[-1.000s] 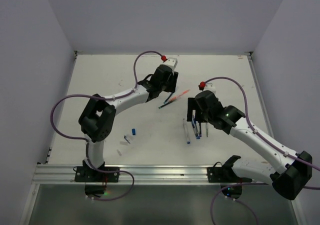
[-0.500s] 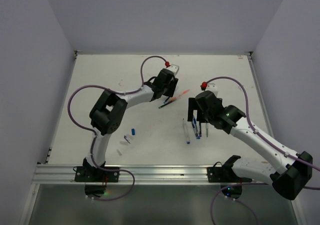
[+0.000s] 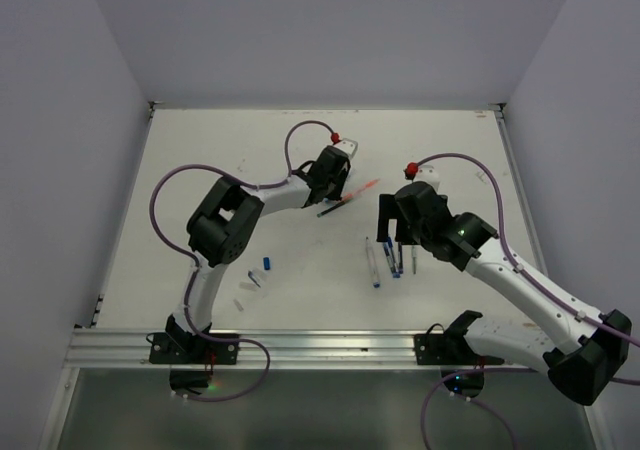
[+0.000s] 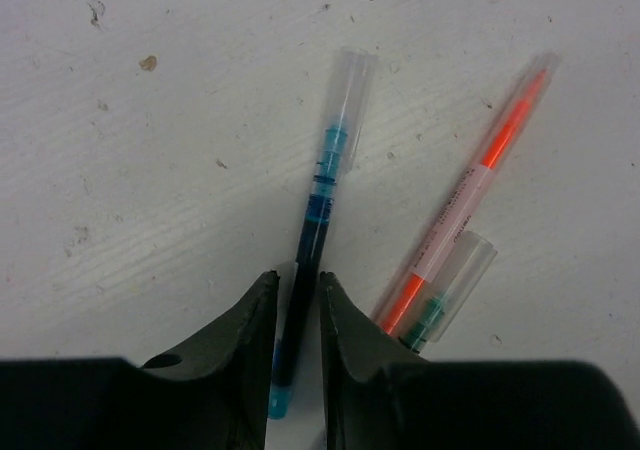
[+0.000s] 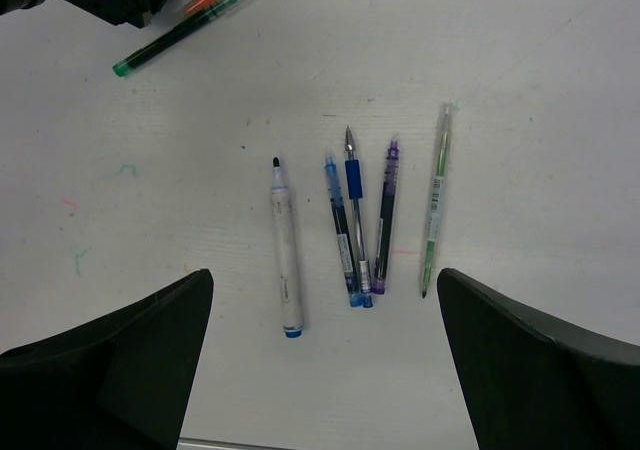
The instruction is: Open the pen caps
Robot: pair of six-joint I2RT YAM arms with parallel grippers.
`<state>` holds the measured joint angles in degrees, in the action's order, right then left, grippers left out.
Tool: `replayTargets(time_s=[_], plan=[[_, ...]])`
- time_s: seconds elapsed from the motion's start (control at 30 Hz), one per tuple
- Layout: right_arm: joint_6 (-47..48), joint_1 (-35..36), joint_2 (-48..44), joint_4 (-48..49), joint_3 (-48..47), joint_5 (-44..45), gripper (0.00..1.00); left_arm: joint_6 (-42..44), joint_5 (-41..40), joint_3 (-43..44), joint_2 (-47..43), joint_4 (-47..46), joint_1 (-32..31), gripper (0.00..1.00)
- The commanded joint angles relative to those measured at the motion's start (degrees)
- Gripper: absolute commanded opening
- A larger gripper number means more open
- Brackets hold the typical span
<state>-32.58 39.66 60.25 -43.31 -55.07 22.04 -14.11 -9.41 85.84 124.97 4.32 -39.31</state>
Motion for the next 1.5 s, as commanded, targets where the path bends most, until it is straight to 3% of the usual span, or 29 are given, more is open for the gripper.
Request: replayTargets(time_s=[0.0, 0.13, 0.3, 0.5, 0.73, 0.93, 1.07, 1.47], plan=[[0.85, -0.37, -0.92, 0.16, -0.83, 2.3, 0.98, 0.13, -1.13, -1.46, 0.98, -0.63, 0.37, 0.25], [1.02, -0.37, -0.14, 0.77, -0.74, 1.25, 0.98, 0.13, -2.28, -2.52, 0.54, -0.45, 0.37, 0.0], [0.67, -0.37, 2.06, 2.0, -1.01, -2.79, 0.99, 0.4, -3.77, -7.34, -4.89, -3.25, 0.64, 0.0], [0.24, -0.72, 4.08, 5.86, -0.3, -7.35, 0.99, -2.58, -3.69, -18.05, -19.92, -9.58, 1.25, 0.0], [-0.56, -1.43, 4.35, 14.11, 0.84, -17.8, 0.98, -11.02, 2.37, -34.76, -41.35, -17.06, 0.64, 0.0], [-1.43, -1.51, 4.88, 24.21, 1.98, -26.69, 0.94, -18.58, 5.45, -45.93, -52.96, -19.87, -1.55, 0.0], [-3.89, -1.51, 5.84, 31.08, 2.77, -32.49, 0.86, -21.31, 4.41, -49.71, -57.72, -19.35, -4.19, 0.0], [-8.9, -1.52, 15.86, 41.28, 0.84, -36.45, 0.66, -21.75, 2.2, -55.43, -65.55, -16.97, -7.01, 0.0]])
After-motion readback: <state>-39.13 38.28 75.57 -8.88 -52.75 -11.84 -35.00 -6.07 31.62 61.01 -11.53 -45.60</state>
